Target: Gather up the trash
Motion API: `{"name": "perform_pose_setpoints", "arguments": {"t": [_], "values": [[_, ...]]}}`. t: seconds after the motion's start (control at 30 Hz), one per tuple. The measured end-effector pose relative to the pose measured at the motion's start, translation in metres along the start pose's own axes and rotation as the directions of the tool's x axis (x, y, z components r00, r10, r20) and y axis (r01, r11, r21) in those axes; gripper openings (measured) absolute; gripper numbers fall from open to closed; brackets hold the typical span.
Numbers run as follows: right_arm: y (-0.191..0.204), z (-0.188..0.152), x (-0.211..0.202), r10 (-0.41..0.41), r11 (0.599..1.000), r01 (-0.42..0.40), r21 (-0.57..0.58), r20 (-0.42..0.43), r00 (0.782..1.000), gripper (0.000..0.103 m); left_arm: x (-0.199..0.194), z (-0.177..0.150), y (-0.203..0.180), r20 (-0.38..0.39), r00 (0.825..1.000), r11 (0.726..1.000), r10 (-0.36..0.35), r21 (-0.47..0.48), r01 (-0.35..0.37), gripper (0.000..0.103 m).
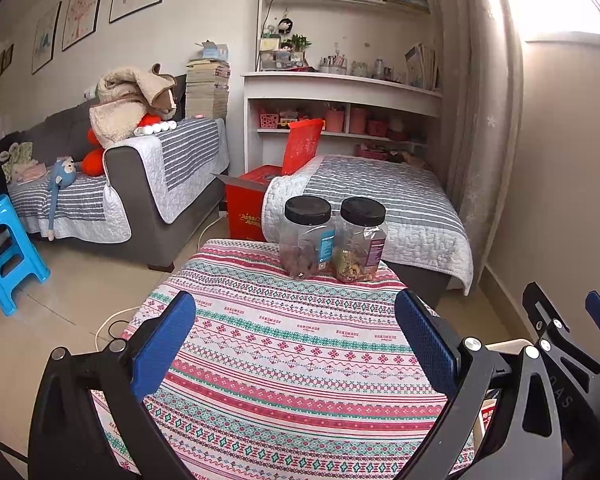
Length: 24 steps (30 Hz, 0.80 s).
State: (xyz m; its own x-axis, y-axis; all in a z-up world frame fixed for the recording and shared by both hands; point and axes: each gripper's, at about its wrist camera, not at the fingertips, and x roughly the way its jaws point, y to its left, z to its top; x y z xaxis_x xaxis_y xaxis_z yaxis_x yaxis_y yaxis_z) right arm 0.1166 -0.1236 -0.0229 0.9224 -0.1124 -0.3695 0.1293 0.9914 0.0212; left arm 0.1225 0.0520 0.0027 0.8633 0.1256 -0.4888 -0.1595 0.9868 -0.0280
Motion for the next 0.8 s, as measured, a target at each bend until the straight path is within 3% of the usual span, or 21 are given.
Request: {"name": "perform_pose_setpoints", "arguments": {"t": [0.33,0.53,0.8], "values": [[-0.0013,0.0029,0.0011,0.001,1.0,-0.001,0.0,-0.002,1.0,0.096,-0.0035,-0.0031,-0.0081,0.028,0.999,0.999,-0.026,0.031,0.025,0.089],[-0.0016,0.0024,0.0006,-0.002,1.0,0.002,-0.001,0.001,1.0,0.096,-0.0034,-0.0018,-0.0079,0.028,0.999,0.999,-0.03,0.019,0.029,0.089],[-0.0009,0.0028,-0.0022,-0.01,1.0,0.01,-0.008,0.021,1.0,0.096,0.0023,-0.0011,-0.0033,-0.005,1.0,1.0,-0.018,-0.015,0.018,0.096]]}}
